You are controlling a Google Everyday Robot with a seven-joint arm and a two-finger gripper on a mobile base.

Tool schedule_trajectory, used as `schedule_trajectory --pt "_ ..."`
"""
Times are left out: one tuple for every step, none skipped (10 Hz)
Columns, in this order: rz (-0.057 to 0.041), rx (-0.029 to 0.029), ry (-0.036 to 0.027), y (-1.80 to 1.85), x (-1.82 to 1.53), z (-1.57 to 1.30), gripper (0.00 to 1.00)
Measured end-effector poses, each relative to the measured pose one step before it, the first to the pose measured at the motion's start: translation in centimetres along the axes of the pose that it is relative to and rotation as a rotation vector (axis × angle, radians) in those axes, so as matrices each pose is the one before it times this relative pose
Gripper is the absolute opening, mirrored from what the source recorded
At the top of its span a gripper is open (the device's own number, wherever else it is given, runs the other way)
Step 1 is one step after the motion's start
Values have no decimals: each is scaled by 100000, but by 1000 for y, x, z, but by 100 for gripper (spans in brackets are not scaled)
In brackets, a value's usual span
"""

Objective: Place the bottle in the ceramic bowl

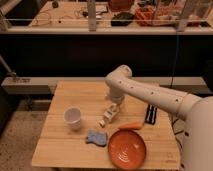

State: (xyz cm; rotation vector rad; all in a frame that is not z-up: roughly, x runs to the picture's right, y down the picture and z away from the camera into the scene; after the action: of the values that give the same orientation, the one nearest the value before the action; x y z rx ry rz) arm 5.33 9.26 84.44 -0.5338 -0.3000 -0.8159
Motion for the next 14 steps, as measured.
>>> schedule_trajectory --pt "-530 -117 -436 -202 -328 474 80" --pt "-346 -195 -140 -110 -214 649 80" --pt "-387 -245 -2 -29 -196 619 80" --pt "-259 -82 -10 -2 -141 194 80" --pt "-78 -193 -138 76 -125 226 80" --pt "-213 -238 73 54 -66 321 80" --pt "-52 -255 -267 49 -295 485 80" --pt "-206 -307 -176 13 -279 668 80" --pt "-283 -42 65 -126 -213 224 80" --pt "-176 -201 -92 -20 -226 215 80" --pt "98 -31 -193 22 -32 210 79" --pt "-108 -364 -68 15 -76 204 77" --pt "-331 29 -333 -194 -229 203 71" --pt "-317 -75 -83 -188 -116 88 63"
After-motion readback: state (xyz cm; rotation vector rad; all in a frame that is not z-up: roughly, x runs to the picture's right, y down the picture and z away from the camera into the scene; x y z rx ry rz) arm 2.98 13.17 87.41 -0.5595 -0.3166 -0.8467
